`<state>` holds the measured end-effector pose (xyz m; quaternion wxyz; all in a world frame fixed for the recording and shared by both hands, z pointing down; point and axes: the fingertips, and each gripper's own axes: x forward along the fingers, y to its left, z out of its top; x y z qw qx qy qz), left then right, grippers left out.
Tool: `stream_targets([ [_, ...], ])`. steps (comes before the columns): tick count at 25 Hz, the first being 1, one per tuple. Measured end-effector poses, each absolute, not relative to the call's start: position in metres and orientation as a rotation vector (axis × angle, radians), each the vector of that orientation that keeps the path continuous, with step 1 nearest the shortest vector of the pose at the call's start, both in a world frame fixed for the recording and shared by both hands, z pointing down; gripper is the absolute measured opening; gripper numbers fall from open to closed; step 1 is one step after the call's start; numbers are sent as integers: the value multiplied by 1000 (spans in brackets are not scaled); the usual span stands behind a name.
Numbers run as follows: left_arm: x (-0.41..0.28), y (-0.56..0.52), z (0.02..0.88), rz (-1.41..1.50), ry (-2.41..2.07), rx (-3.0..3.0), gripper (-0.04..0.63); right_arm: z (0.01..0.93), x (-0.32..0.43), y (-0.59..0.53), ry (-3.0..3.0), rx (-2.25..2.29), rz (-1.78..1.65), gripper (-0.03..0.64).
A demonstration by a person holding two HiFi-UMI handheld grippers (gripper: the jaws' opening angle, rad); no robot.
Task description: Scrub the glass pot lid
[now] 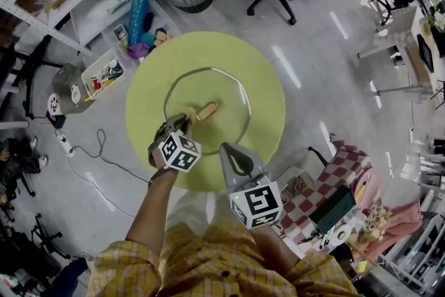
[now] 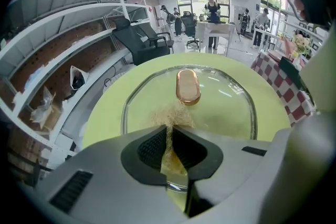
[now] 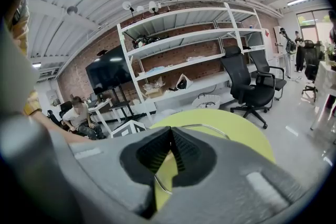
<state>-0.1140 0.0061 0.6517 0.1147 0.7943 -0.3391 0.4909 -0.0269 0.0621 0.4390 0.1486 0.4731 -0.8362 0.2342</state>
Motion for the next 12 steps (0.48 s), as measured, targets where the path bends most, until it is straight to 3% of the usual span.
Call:
stream_targets([
  [12,-105,33,650,1335,-993,2244,29,431,-22,80,-2420,1358,657,-3],
])
